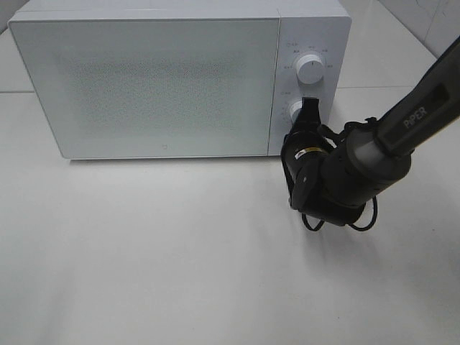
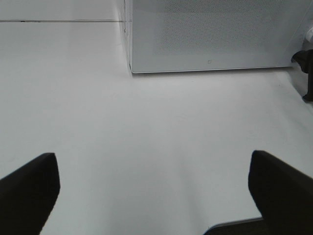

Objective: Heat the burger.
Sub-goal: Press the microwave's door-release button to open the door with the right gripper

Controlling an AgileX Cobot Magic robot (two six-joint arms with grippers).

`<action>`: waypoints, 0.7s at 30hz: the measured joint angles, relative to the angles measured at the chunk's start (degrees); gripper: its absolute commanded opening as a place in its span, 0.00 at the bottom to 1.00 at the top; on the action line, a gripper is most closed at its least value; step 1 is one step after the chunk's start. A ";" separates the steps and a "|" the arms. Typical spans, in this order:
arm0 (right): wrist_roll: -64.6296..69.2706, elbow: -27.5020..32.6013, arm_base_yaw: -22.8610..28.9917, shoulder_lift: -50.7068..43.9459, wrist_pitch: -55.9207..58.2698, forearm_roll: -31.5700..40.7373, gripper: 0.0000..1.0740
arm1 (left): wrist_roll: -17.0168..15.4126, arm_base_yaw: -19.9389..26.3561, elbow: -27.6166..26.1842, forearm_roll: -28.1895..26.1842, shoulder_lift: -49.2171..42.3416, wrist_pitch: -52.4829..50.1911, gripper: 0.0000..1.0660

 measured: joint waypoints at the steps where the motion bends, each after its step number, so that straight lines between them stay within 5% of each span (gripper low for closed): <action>1: 0.00 0.00 0.00 0.00 0.00 0.00 0.00 | 0.00 0.00 0.00 0.00 0.00 0.00 0.92; 21: -1.09 -1.43 0.92 1.78 -4.07 3.21 0.00 | 0.00 0.00 0.00 0.00 0.00 0.00 0.92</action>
